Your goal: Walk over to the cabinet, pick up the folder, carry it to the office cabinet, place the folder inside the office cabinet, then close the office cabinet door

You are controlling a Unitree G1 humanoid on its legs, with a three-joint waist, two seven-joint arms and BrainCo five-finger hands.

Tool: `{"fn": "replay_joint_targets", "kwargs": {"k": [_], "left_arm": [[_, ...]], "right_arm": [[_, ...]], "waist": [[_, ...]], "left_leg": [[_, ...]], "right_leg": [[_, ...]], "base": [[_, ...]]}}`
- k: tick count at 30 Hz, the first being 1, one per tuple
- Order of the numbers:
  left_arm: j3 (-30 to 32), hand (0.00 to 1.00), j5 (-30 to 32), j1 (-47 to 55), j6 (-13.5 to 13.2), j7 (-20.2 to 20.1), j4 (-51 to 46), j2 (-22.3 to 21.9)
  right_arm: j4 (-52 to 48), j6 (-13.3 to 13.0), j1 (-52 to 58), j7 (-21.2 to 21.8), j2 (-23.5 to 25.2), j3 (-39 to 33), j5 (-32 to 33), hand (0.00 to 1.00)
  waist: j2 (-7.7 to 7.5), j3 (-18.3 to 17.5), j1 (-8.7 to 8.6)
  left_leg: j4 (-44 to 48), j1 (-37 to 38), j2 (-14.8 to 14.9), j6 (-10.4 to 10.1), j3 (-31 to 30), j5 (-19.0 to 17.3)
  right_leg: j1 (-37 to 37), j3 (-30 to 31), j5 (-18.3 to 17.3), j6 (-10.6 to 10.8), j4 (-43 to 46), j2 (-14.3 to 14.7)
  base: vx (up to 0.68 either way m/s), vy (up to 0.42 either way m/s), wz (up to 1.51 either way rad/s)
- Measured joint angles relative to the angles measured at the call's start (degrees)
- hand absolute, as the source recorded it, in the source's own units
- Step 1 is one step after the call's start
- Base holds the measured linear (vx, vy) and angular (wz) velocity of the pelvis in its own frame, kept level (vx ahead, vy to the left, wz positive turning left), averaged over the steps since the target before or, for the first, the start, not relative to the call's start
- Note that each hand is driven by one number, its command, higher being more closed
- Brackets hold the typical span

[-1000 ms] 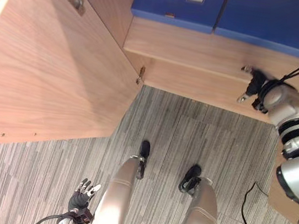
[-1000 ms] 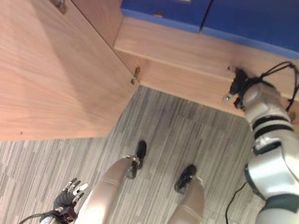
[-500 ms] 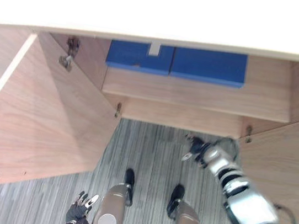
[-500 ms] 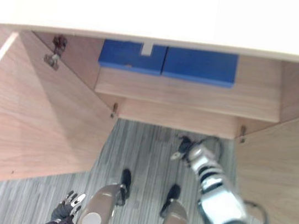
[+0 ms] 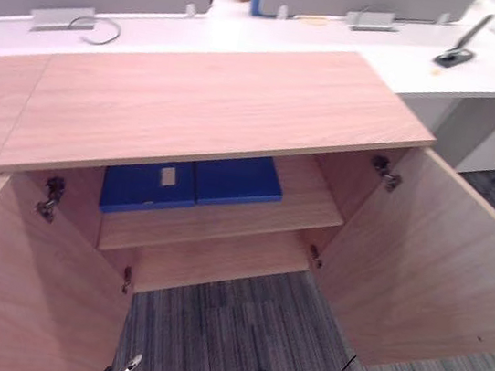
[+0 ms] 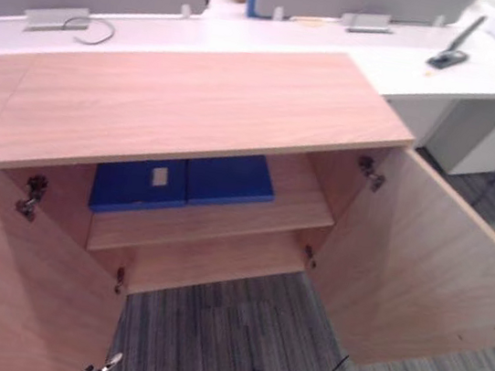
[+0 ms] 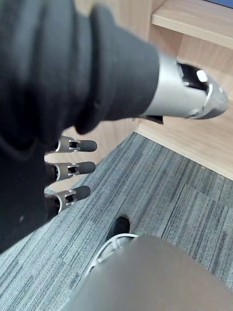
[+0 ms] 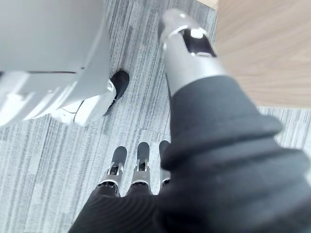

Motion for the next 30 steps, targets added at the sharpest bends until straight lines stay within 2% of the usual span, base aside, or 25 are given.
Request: {"fn": "replay_joint_targets", "kwargs": {"k": [3, 4, 5, 7, 8, 12, 16, 19, 21, 24, 30], "left_arm": [[0.60, 0.00, 0.72, -0.67, 0.08, 0.00, 1.09, 0.06], [0.47, 0.00, 1.25, -0.92, 0.11, 0.02, 1.08, -0.05], [0.07, 0.00, 1.82, -1.25, 0.03, 0.09, 0.97, -0.16], [-0.69, 0.00, 2.22, -1.63, 0.03, 0.30, 1.01, 0.37], [-0.72, 0.00, 2.52, -2.07, 0.04, 0.43, 1.05, 0.31], [-1.78, 0.00, 2.59, -4.20, -0.13, 0.44, 0.87, -0.06], [-4.67, 0.00, 2.64, -3.06, -0.15, 0.39, 0.96, 0.88], [-5.17, 0.00, 2.62, -0.42, 0.01, 0.38, 2.69, 2.42], [-5.39, 0.00, 2.67, 0.35, 0.03, 0.44, 3.24, 3.55], [-5.85, 0.00, 2.63, 0.23, 0.17, 0.41, 3.16, 5.26], [-8.48, 0.00, 2.44, 0.20, 0.18, 0.40, 2.59, 6.16]], "right_arm": [[-3.13, -0.42, 0.13, -0.54, 1.04, 2.38, 1.38, 0.00], [-5.00, -0.70, -0.14, -0.86, 1.27, 3.63, 2.07, 0.00], [-6.54, -0.98, -1.14, -1.41, 1.42, 4.48, 2.61, 0.00], [-7.21, -1.30, -2.76, -1.98, 1.65, 4.51, 2.66, 0.00], [-7.93, -1.72, -2.76, -2.61, 1.60, 4.45, 2.78, 0.00], [-9.60, -2.32, -3.46, -3.62, -1.02, 3.63, 3.36, 0.00], [-9.71, -2.37, -5.00, -4.67, -5.66, -1.03, 3.24, 0.00], [-9.05, -2.34, -8.15, -4.91, -9.84, -3.51, 2.59, 0.00], [-8.99, -2.26, -9.79, -5.10, -11.96, -5.30, 2.55, 0.00], [-9.00, -2.18, -12.18, -5.22, -15.95, -6.88, 2.29, 0.00], [-9.02, -2.11, -18.75, -6.18, -24.22, -6.80, 0.09, 0.00]], "waist": [[-0.22, -0.57, -0.50], [-0.09, -0.74, -0.39], [0.35, -0.91, -0.13], [-0.21, -0.65, -0.21], [-0.21, -0.69, -0.35], [0.00, -0.80, -0.69], [-0.35, -1.36, -1.08], [-0.08, -2.20, -1.51], [-0.14, -2.33, -1.76], [-0.08, -2.36, -2.21], [0.26, -2.21, -3.22]], "left_leg": [[0.75, 1.25, 0.42, -0.13, 3.17, -0.95], [1.40, 1.80, 1.14, -0.07, 5.61, -1.34], [1.59, 2.51, 1.69, -0.16, 8.56, -1.38], [2.26, 4.25, 2.34, -0.95, 11.00, -1.91], [2.79, 4.97, 3.03, -1.22, 11.12, -2.09], [2.72, 5.36, 3.89, -1.84, 10.97, -2.29], [1.95, 5.45, 3.86, -2.58, 10.64, -3.14], [1.37, 5.47, 3.28, -2.97, 10.39, -3.16], [1.95, 5.47, 3.23, -3.04, 8.68, -3.10], [2.00, 5.33, 3.74, -3.09, 5.56, -3.14], [1.96, 4.24, 4.36, -3.38, 3.78, -3.39]], "right_leg": [[-0.26, 2.39, 0.24, -0.33, -0.02, 0.62], [-0.83, 0.43, -0.56, -1.19, 0.58, 0.24], [-2.09, -9.70, -1.72, -2.83, 3.27, -2.42], [-2.00, -21.48, -1.12, -3.54, 6.45, -6.45], [-1.48, -22.81, -0.90, -3.00, 7.45, -6.18], [-1.65, -22.49, -1.17, -2.53, 7.54, -4.68], [-1.47, -22.04, -0.75, -1.71, 4.74, -3.44], [0.61, -19.94, 3.97, -1.84, -2.75, -1.46], [1.81, -19.24, 5.47, -1.71, -5.30, -1.09], [2.11, -19.04, 5.57, -1.78, -5.82, -0.51], [1.94, -19.65, 5.56, -1.90, -6.71, 0.01]], "base": [[-0.02, 0.008, -0.63], [-0.04, 0.003, -0.86], [-0.04, 0.010, -0.93], [0.02, 0.003, -0.78], [0.06, -0.040, -0.41], [0.01, -0.072, -0.16], [-0.05, -0.013, -0.12], [0.01, 0.013, -0.37], [0.07, -0.012, -0.25], [0.07, -0.026, -0.07], [0.00, -0.012, 0.06]]}}
